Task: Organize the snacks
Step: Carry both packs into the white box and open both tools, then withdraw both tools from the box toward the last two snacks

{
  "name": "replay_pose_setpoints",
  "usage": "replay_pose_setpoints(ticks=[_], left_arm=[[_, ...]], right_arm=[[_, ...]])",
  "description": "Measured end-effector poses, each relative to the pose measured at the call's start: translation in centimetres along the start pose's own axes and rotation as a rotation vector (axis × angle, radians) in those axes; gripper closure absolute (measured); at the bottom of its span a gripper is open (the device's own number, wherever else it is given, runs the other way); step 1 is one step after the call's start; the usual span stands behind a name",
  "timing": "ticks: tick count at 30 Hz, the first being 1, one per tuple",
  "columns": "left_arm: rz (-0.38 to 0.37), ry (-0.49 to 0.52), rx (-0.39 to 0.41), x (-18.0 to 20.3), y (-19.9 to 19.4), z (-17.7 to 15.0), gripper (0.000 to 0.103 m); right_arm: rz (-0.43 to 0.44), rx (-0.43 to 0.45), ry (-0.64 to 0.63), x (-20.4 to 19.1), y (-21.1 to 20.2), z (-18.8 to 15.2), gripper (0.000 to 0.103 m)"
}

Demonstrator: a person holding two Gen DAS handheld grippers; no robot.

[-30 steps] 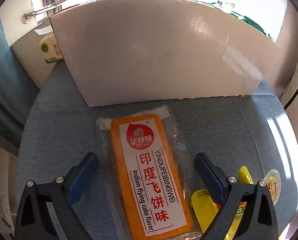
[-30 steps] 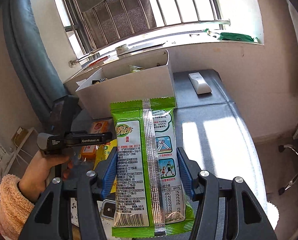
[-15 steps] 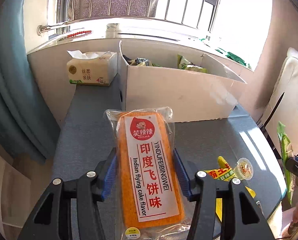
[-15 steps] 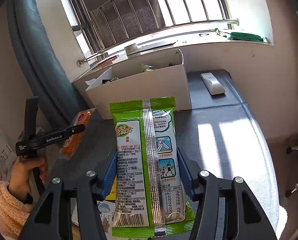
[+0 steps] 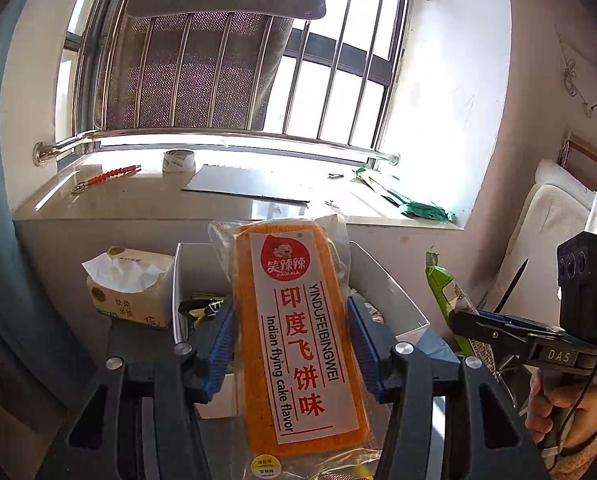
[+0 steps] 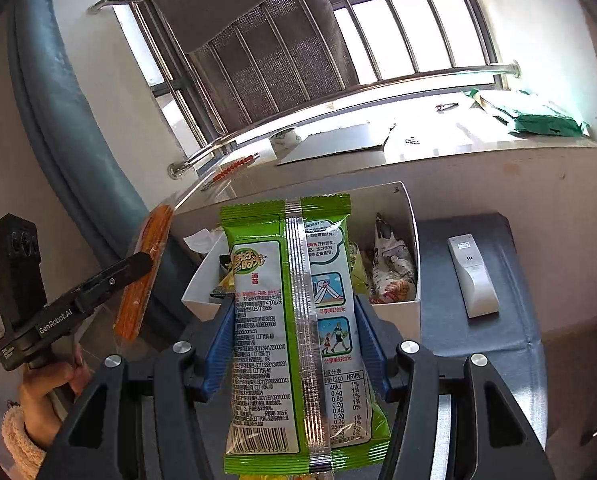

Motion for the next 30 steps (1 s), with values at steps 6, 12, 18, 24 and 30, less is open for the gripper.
replay_pose_setpoints(ticks=[6, 12, 18, 24, 30], left_arm=[[0.052, 0.018, -0.071, 0.6, 7.1, 3.8, 0.045], [0.111, 0.015, -0.139, 0.8, 11.3, 3.7, 0.007], [0.101, 0.035, -0.124, -0.3, 9.4, 3.1, 0.000], [0.099, 0.011, -0.061, -1.8, 5.1, 3.1, 0.000], [0.070, 0.046, 0.016, -1.8, -1.0, 0.2, 0.000]], right_arm=[[-0.084, -0.035, 0.065, 4.1, 5.5, 6.1, 0.042], [-0.126, -0.056, 0.125, 6.8, 8.7, 7.6, 0.004], [-0.129, -0.063, 0.115, 6.9, 8.1, 6.9, 0.000], [-0.083, -0.065, 0.072, 4.7, 6.1, 5.3, 0.000], [-0.014, -0.041, -0.059, -0.1, 1.5, 1.6, 0.000]])
Point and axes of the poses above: each gripper's, at about its wrist camera, not at the fingertips, and y roughly the way its jaws point, x to its right, z to its top, the point moved 5 cm from there along y, roughly the way its jaws point, and after that the axes turned 13 degrees about z, right-handed, at the moved point
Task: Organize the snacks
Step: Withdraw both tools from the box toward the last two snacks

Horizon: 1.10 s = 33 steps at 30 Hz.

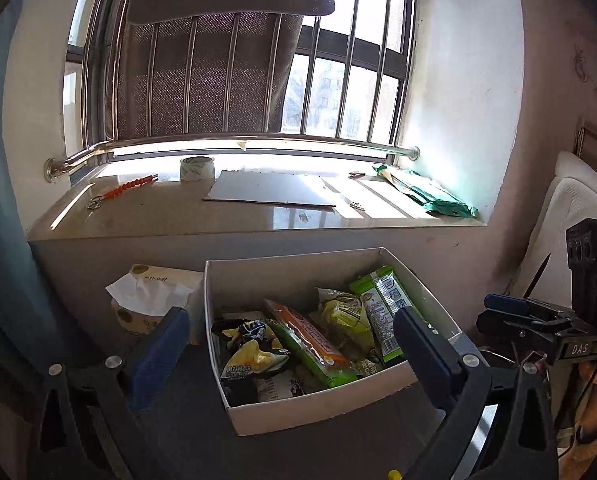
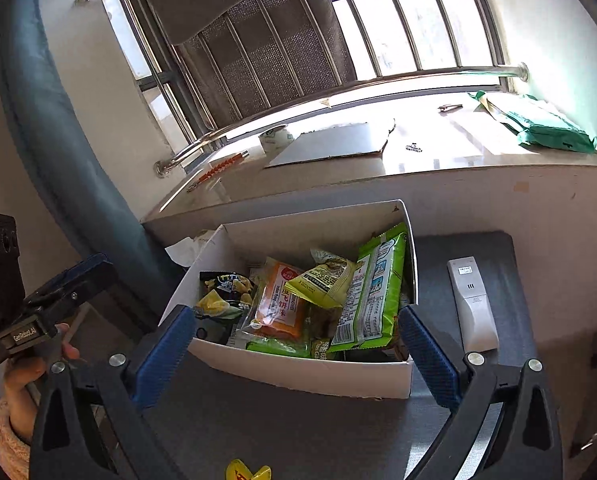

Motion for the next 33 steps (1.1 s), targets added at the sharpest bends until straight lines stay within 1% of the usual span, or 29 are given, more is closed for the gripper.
replay_pose_setpoints(ticks=[2, 4, 7, 9, 11, 13, 15, 17, 19, 22, 25, 28, 30, 33], left_arm=[[-0.026, 0.010, 0.019, 0.3, -1.9, -1.6, 0.000], [-0.043, 0.004, 0.021, 0.7, -3.4, -3.4, 0.000], [-0.087, -0.005, 0.000, 1.4, -5.0, -6.4, 0.000], [-0.094, -0.013, -0.013, 1.8, -5.8, -8.4, 0.000], [-0.107, -0.011, -0.038, 2.1, -6.4, -10.5, 0.000], [-0.107, -0.030, -0.065, 2.2, -6.7, -12.7, 0.000], [-0.136, -0.045, -0.087, 2.6, -7.0, -14.9, 0.000], [-0.142, -0.062, -0.114, 2.8, -7.0, -16.8, 0.000], [-0.151, -0.071, -0.147, 3.1, -7.0, -18.6, 0.000], [-0.153, -0.086, -0.172, 3.3, -7.0, -19.8, 0.000], [-0.150, -0.100, -0.189, 3.3, -7.0, -20.4, 0.000], [-0.141, -0.106, -0.201, 3.0, -6.9, -20.7, 0.000], [-0.145, -0.116, -0.210, 2.9, -6.8, -20.8, 0.000], [-0.150, -0.118, -0.210, 2.8, -6.9, -20.9, 0.000]], right_arm=[[0.014, 0.004, -0.042, -1.6, -1.5, -1.9, 0.000], [0.027, 0.004, -0.068, -2.8, -2.8, -4.0, 0.000], [0.014, -0.026, -0.087, -4.0, -4.1, -7.4, 0.000], [0.003, -0.047, -0.086, -4.1, -4.6, -9.7, 0.000], [-0.016, -0.066, -0.071, -3.8, -5.0, -12.3, 0.000], [-0.045, -0.077, -0.058, -3.4, -5.5, -14.7, 0.000], [-0.079, -0.073, -0.051, -3.0, -5.9, -17.2, 0.000], [-0.118, -0.096, -0.043, -2.7, -5.8, -19.3, 0.000], [-0.138, -0.134, -0.045, -2.4, -5.4, -20.8, 0.000], [-0.161, -0.174, -0.071, -2.1, -5.0, -22.0, 0.000], [-0.205, -0.191, -0.100, -1.8, -4.2, -22.0, 0.000], [-0.198, -0.201, -0.115, -1.7, -3.0, -21.2, 0.000], [-0.212, -0.200, -0.142, -1.8, -2.2, -20.8, 0.000], [-0.221, -0.230, -0.166, -1.7, -0.6, -20.4, 0.000]])
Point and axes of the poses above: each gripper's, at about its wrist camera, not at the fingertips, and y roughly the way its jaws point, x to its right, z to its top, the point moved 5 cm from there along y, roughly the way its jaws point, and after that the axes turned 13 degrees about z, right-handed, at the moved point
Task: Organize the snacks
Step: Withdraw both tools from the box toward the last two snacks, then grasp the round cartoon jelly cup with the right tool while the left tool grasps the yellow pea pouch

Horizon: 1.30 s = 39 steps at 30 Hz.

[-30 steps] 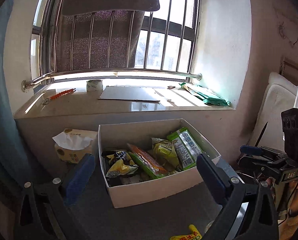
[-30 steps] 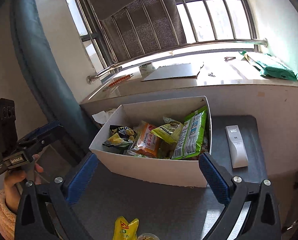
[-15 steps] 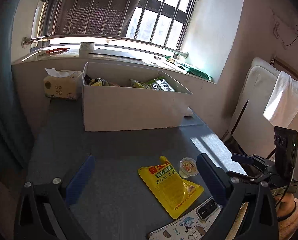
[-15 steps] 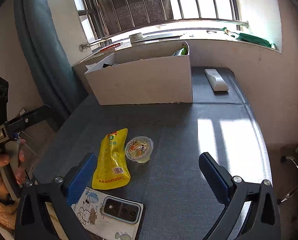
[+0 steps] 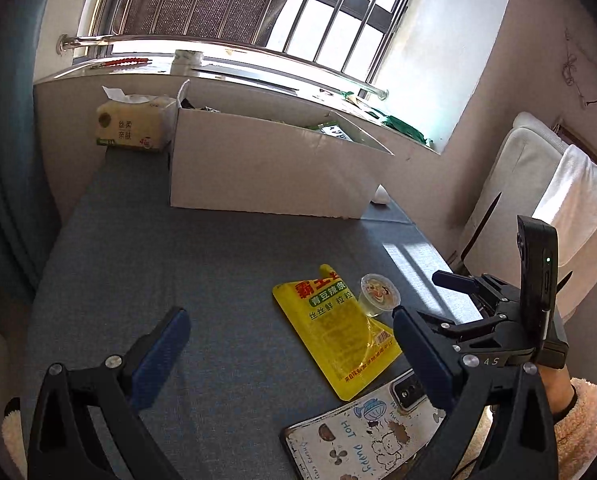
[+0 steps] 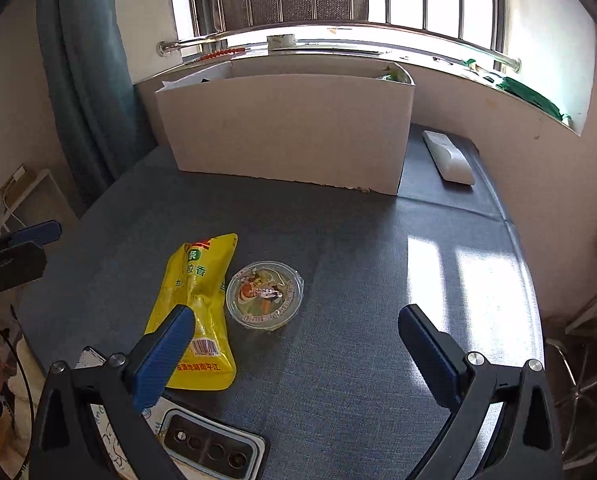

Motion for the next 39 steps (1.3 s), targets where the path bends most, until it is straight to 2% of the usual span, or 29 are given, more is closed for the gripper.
replay_pose_setpoints(ticks=[9, 15, 16, 17, 18, 21, 23, 26, 29, 32, 35, 37, 39], left_arm=[[0.017, -0.006, -0.023, -0.5, 0.5, -0.3, 0.000], [0.025, -0.003, -0.048, -0.4, 1.2, -0.6, 0.000], [0.028, 0.001, -0.051, -0.3, 1.3, -0.7, 0.000], [0.028, 0.004, -0.052, -0.2, 1.4, -0.7, 0.000], [0.027, 0.006, -0.055, -0.1, 1.5, -0.8, 0.000], [0.024, 0.015, -0.069, 0.2, 1.8, -0.8, 0.000], [0.014, 0.020, -0.084, 0.7, 2.2, -0.9, 0.000], [-0.023, 0.048, -0.131, 2.2, 3.5, -0.8, 0.000], [-0.016, 0.084, -0.168, 4.0, 5.2, -0.6, 0.000], [0.014, 0.093, -0.246, 5.3, 7.7, -0.5, 0.000], [0.059, 0.135, -0.292, 6.7, 9.8, -0.5, 0.000], [0.052, 0.127, -0.334, 7.2, 10.9, -0.8, 0.000], [0.059, 0.196, -0.321, 8.0, 11.5, -0.8, 0.003]], right_arm=[[-0.063, -0.064, -0.046, 0.5, 3.3, 1.3, 0.000], [0.003, -0.093, -0.018, 0.6, 4.4, 1.0, 0.000], [0.012, -0.089, -0.020, 0.6, 4.4, 1.0, 0.007], [0.017, -0.089, -0.025, 0.5, 4.4, 1.0, 0.032], [0.036, -0.096, -0.026, 0.4, 4.5, 0.9, 0.052], [0.048, -0.096, -0.016, 0.4, 4.1, 0.8, 0.053], [0.092, -0.069, 0.009, 0.4, 3.1, 0.8, 0.053], [0.099, -0.019, 0.046, 0.9, 0.9, 0.8, 0.053], [0.103, 0.042, 0.087, 1.6, -1.9, 0.6, 0.053], [0.093, 0.088, 0.135, 2.4, -4.3, -0.1, 0.053], [0.078, 0.111, 0.155, 2.8, -6.1, -1.1, 0.053], [0.085, 0.118, 0.183, 3.2, -6.9, -1.5, 0.053], [0.106, 0.138, 0.221, 3.7, -7.7, -1.9, 0.053]])
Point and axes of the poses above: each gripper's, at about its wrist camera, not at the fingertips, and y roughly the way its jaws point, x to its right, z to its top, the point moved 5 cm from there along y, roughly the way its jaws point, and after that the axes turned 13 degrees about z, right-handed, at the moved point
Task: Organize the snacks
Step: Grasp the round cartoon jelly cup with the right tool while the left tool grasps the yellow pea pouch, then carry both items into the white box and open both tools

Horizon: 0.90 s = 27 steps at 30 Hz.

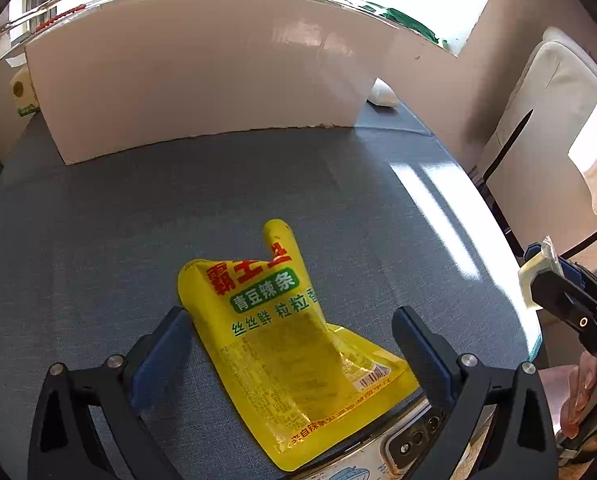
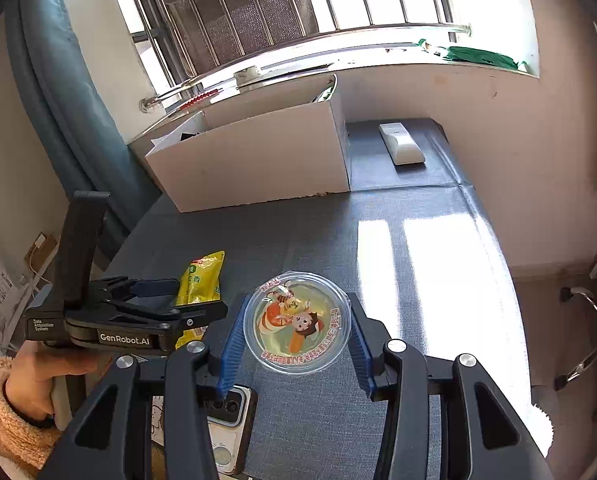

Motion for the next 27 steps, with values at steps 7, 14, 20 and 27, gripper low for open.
replay_pose_setpoints(ticks=[7, 14, 20, 27], left_arm=[[0.017, 0.121, 0.050, 0.6, 0.4, 1.2, 0.057], [-0.037, 0.091, 0.176, -0.7, -3.0, 1.6, 0.065], [-0.081, -0.011, 0.344, -5.0, -8.9, 5.2, 0.065], [-0.114, -0.147, 0.491, -11.1, -13.1, 14.7, 0.065]], right_arm=[[0.040, 0.011, 0.061, 0.6, -0.3, -0.4, 0.052], [0.071, -0.039, 0.022, -1.1, 2.3, -0.8, 0.052], [0.120, -0.012, 0.015, -2.0, 4.0, 2.9, 0.052], [0.113, 0.106, -0.042, -3.7, 4.5, 14.1, 0.053]])
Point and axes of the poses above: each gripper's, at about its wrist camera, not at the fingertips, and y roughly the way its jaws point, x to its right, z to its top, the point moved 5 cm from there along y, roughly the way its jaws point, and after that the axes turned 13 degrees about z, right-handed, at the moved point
